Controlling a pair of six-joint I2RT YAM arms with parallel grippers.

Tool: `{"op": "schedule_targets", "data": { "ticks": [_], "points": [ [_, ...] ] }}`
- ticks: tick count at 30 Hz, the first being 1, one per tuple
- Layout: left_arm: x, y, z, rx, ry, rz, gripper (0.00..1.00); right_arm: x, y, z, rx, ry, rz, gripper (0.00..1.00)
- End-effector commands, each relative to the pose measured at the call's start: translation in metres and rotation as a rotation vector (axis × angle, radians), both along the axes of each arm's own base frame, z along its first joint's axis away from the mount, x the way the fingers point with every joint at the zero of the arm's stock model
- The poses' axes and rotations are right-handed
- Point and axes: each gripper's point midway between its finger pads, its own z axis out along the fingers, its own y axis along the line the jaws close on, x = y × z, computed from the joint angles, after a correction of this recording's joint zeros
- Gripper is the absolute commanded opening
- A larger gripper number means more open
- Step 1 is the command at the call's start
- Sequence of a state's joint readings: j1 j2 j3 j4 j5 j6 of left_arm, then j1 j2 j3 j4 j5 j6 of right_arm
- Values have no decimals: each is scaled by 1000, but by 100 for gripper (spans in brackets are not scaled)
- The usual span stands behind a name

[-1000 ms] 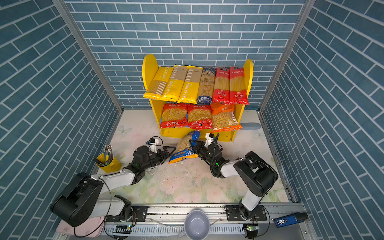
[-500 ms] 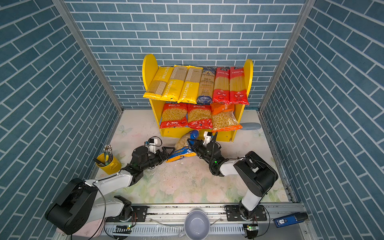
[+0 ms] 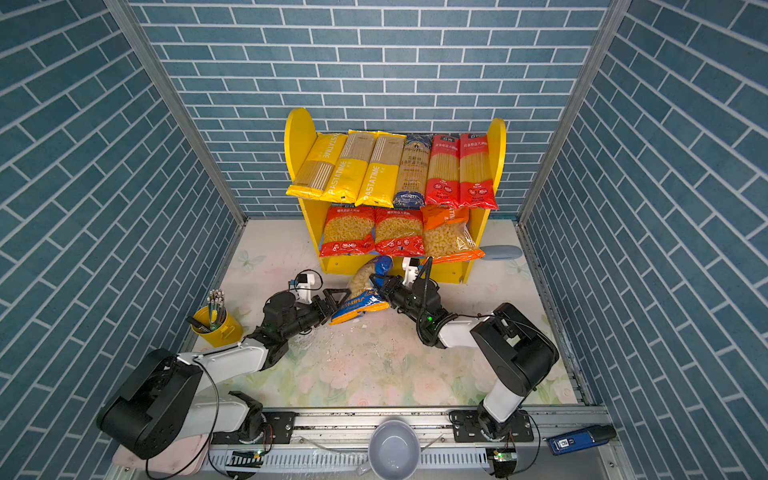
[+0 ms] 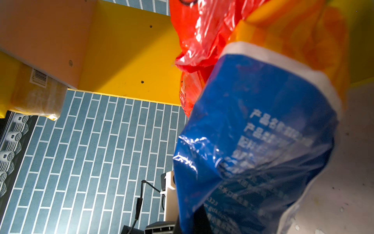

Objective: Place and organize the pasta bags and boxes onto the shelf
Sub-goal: 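Push the orecchiette bag under the red fusilli bags with both grippers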

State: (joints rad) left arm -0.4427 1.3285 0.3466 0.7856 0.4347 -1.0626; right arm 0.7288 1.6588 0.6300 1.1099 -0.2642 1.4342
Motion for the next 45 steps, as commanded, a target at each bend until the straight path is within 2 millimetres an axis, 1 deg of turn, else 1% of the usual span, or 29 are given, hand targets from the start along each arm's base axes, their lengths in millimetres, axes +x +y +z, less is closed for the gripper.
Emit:
{"op": "schedule_targets", "data": {
  "ticks": [1, 3, 6, 10, 14, 16, 19, 22, 24, 28, 31, 33, 35, 38, 42, 45],
  "points": [
    [11, -6, 5, -21, -25, -9, 97, 4, -3, 85, 213, -255, 9, 0],
    [14, -9, -3, -23, -14, -15, 97, 9, -7, 63, 177, -218, -8, 0],
    [14, -12, -15, -30, 8, -22, 96, 12, -15, 35, 125, -177, -39, 0],
    [12, -14, -31, -28, 36, -34, 95, 17, -36, -8, 71, -73, -134, 0],
    [7, -14, -42, -41, 76, -41, 95, 16, -54, -36, 31, -2, -187, 0],
    [5, -12, -48, -24, 84, -43, 95, 18, -65, -56, 17, 63, -215, 0],
    [3, -12, -56, -12, 103, -42, 95, 19, -74, -77, -12, 112, -242, 0],
    [6, -13, -62, -9, 113, -42, 94, 23, -76, -90, -19, 150, -256, 0],
    [8, -16, -64, -11, 111, -48, 93, 26, -82, -100, -31, 182, -289, 0],
    [10, -26, -64, -14, 109, -74, 90, 31, -90, -103, -82, 171, -329, 0],
    [12, -34, -64, 1, 91, -100, 88, 36, -88, -104, -142, 171, -330, 0],
    [13, -38, -65, 7, 85, -108, 87, 41, -89, -103, -142, 167, -353, 0],
    [16, -40, -66, -2, 87, -108, 86, 50, -93, -95, -113, 146, -391, 0],
    [24, -48, -61, -18, 84, -128, 85, 62, -99, -84, -42, 128, -455, 0],
    [34, -53, -46, -8, 54, -132, 85, 79, -91, -63, 101, 121, -473, 0],
    [38, -56, -38, -9, 40, -132, 85, 86, -88, -50, 151, 120, -482, 0]
  ]
}}
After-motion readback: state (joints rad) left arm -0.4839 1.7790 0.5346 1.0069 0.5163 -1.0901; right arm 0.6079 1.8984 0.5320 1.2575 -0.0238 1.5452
